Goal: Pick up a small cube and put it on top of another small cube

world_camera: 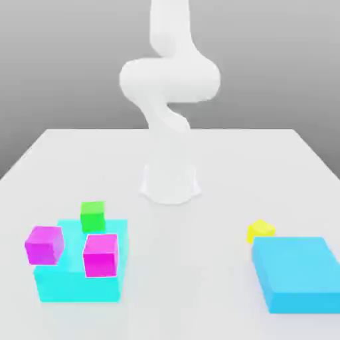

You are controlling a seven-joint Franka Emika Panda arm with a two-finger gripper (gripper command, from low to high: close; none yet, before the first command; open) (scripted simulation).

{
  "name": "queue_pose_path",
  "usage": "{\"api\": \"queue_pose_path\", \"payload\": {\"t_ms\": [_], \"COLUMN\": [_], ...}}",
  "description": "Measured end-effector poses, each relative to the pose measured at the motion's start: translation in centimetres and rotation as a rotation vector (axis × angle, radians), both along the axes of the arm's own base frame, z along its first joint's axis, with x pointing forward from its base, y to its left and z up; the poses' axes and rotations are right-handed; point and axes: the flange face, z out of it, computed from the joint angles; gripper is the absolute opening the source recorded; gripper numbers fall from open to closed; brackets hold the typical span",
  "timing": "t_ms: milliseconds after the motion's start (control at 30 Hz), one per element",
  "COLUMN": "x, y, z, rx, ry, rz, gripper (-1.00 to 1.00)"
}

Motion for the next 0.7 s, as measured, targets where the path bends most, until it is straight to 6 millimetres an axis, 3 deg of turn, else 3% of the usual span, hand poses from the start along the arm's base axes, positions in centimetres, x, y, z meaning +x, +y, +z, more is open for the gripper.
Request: {"api": "queue_pose_path", "payload": {"t_ms": [133,300,433,600,700], "x": [2.6,1.4,-2.9,-12.2,-13.7], "y": [5.9,12.5,16.4,18.8,19.1], "z": [-9.9,-22.4,-32.6,-45.4,-48.5], "rx": [-0.034,-0.088,-0.149,-0.26,-0.278], "ry": [0.137,0.306,0.449,0.647,0.676], "rz": [0.126,0.282,0.414,0.595,0.621], "gripper": [0.0,0.0,0.0,0.0,0.0]}}
